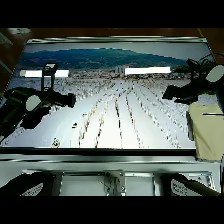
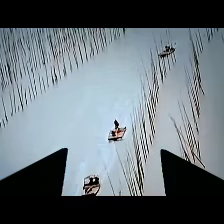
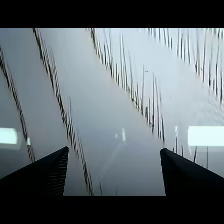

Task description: Fold the shirts.

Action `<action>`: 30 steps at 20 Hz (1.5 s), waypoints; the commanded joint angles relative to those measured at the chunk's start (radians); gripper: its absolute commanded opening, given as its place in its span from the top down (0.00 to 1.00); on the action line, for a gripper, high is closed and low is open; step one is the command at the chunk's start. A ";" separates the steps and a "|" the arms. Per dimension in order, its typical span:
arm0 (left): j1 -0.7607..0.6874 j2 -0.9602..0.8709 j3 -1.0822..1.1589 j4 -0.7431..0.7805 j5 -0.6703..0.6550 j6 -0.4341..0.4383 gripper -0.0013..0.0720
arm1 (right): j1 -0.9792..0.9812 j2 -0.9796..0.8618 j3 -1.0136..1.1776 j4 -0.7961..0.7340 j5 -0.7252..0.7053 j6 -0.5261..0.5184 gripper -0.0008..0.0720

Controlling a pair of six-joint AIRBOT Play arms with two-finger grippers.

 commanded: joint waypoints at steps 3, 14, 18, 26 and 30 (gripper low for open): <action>0.000 -0.005 0.000 0.003 0.149 -0.017 0.07 | -0.001 -0.002 0.000 0.000 0.000 -0.003 0.05; 0.270 -0.025 0.014 0.042 0.111 0.096 0.00 | -0.001 -0.015 0.000 0.001 -0.008 -0.005 0.05; 0.529 -0.053 0.014 0.042 0.104 -0.125 0.00 | -0.001 -0.021 0.000 0.006 -0.003 0.019 0.05; 0.823 -0.294 0.015 -0.164 0.068 -0.058 0.00 | -0.001 -0.021 0.000 0.005 -0.010 0.089 0.05; 0.816 -0.398 0.015 -0.246 0.071 0.074 0.00 | -0.001 -0.021 0.000 0.005 -0.007 0.122 0.05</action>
